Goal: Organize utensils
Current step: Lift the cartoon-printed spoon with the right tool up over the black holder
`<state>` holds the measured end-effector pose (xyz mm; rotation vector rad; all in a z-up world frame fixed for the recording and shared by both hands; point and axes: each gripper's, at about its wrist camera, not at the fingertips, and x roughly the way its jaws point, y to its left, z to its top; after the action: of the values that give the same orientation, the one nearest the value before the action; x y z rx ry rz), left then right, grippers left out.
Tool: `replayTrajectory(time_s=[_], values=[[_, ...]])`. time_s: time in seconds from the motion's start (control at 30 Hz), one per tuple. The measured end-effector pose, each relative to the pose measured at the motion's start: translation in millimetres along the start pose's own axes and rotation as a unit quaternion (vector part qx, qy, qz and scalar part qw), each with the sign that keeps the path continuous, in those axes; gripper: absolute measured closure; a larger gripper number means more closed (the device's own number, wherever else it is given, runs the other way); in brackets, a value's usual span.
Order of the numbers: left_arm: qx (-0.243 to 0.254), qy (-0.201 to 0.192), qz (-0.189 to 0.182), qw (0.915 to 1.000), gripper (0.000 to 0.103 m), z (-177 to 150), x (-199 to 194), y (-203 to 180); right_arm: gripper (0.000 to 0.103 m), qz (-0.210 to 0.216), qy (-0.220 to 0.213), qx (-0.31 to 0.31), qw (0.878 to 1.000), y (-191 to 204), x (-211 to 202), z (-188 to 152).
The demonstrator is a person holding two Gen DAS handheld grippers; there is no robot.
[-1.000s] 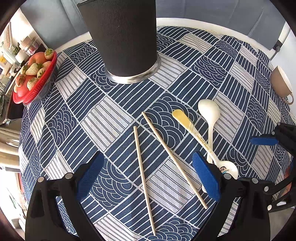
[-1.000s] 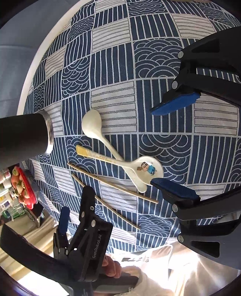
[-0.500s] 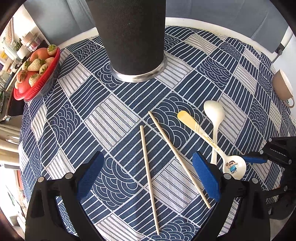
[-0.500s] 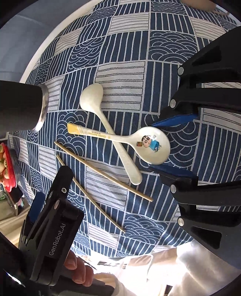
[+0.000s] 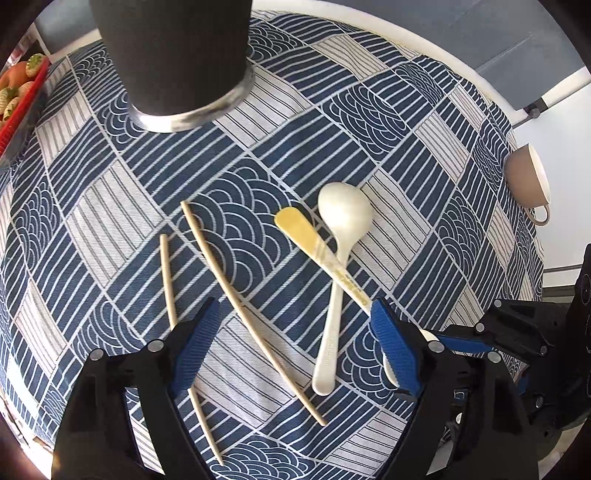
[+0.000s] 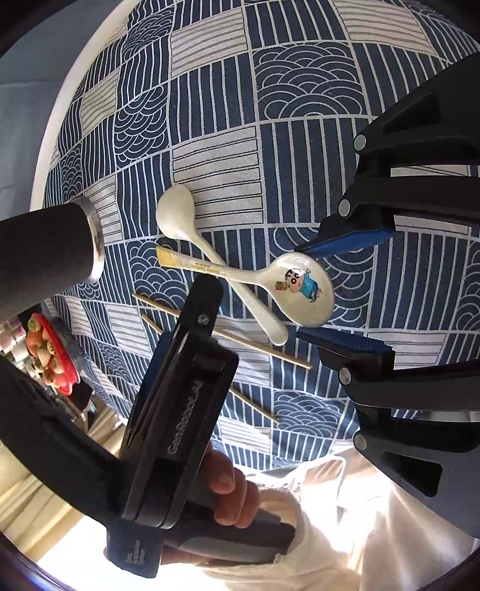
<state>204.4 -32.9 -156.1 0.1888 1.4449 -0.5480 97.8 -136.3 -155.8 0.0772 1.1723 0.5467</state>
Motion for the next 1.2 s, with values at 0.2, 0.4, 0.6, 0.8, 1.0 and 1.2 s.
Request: replayTrajectory(time_s=[0.2,0.4,0.6,0.8,1.0,1.2], values=[[-0.025,0.017,-0.018,0.9994,0.044,5,9,-5,0.067,0.012,-0.011,-0.005,1.000,6,-3,0],[-0.032,0.001,-0.012,0.9994,0.075,9,-1,-6,0.069,0.003,-0.004,-0.030,1.000,16,0,0],[-0.052,-0.019,-0.008,0.9984,0.076,6,-18,4,0.070,-0.002,-0.003,-0.047,0.999,21,1,6],[-0.057,-0.057,0.005,0.9967,0.076,3,-50,10,0.074,-0.014,-0.007,-0.068,0.998,28,-1,19],[-0.049,-0.105,0.029,0.9929,0.090,1,-89,8,0.090,-0.041,-0.027,-0.097,0.994,34,-12,33],[-0.046,-0.123,0.042,0.9904,0.091,-2,-102,6,0.098,-0.048,-0.039,-0.109,0.992,34,-21,44]])
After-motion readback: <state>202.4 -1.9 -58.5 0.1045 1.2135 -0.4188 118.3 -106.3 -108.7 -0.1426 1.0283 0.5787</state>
